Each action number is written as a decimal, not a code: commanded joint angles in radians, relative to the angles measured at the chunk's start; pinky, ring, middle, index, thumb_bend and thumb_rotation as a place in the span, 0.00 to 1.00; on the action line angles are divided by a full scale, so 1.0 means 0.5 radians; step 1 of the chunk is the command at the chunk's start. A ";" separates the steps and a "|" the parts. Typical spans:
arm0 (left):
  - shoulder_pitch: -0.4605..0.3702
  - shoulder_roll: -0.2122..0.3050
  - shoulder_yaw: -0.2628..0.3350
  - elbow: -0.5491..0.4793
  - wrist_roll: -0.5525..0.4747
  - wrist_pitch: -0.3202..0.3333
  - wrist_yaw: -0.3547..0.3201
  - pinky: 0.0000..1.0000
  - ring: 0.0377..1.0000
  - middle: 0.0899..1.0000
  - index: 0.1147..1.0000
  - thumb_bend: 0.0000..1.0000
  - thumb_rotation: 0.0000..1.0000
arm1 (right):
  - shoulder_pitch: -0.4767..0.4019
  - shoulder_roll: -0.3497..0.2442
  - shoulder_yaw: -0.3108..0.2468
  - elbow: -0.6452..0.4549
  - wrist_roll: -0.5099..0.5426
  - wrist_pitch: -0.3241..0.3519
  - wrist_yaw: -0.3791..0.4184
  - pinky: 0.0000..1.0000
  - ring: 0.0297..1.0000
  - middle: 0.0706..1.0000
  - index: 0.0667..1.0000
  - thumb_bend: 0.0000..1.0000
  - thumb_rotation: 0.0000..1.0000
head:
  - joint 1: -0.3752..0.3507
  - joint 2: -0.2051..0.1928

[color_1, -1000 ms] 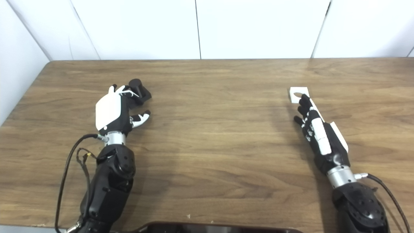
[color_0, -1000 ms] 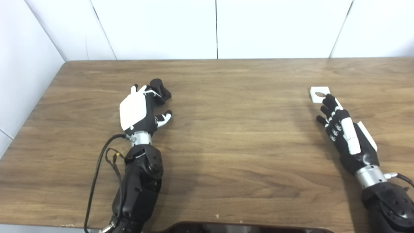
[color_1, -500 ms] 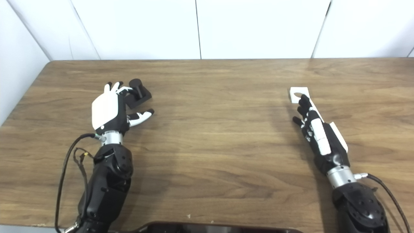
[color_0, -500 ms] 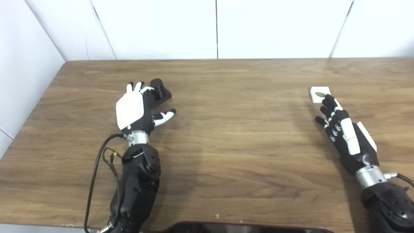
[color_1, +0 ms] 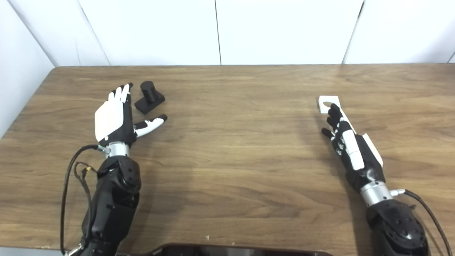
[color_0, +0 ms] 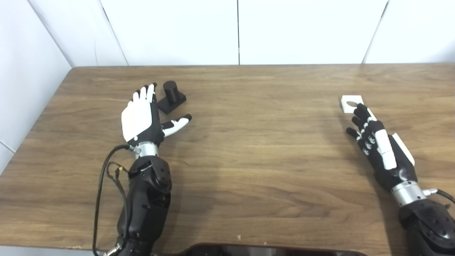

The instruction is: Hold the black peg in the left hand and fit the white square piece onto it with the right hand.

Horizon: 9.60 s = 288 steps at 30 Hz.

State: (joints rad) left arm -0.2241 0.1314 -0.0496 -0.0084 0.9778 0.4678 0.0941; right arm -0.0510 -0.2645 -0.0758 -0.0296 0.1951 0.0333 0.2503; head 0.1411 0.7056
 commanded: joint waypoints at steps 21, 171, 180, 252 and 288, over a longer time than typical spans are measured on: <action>-0.374 0.131 0.221 0.412 0.116 0.004 -0.116 1.00 1.00 0.99 0.93 0.81 0.57 | 0.021 -0.044 -0.011 0.087 0.032 -0.043 0.073 0.97 1.00 1.00 1.00 0.65 0.96 | -0.006 -0.013; 0.639 -0.106 -0.752 -0.817 0.021 -0.249 -0.394 0.77 0.95 0.85 0.42 0.51 0.07 | 0.035 -0.025 0.191 -0.078 -0.238 0.032 -0.092 0.89 1.00 1.00 1.00 0.69 0.96 | -0.254 0.038; 0.625 -0.114 -0.718 -0.785 0.024 -0.261 -0.373 0.81 0.96 0.86 0.42 0.51 0.07 | 0.012 -0.003 0.133 -0.128 -0.308 -0.009 -0.193 0.83 0.92 0.95 0.95 0.65 0.70 | -0.255 0.048; 0.680 -0.160 -0.711 -0.747 0.030 -0.284 -0.320 0.79 0.95 0.85 0.42 0.51 0.08 | -1.368 -0.678 0.642 0.900 -1.432 0.212 0.194 0.79 0.90 0.91 0.70 0.89 0.21 | -0.274 0.044; 0.678 -0.200 -0.758 -0.765 0.077 -0.253 -0.341 0.82 0.95 0.85 0.42 0.51 0.08 | -1.389 -0.566 0.720 1.109 -1.498 0.042 -0.009 0.82 0.92 0.89 0.59 0.88 0.16 | -0.222 0.060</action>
State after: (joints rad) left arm 0.1025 0.0593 -0.4236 -0.3809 0.9920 0.3406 -0.0805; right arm -0.6906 -0.5415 0.2946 0.5338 -0.5549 0.0793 0.2692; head 0.0291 0.7348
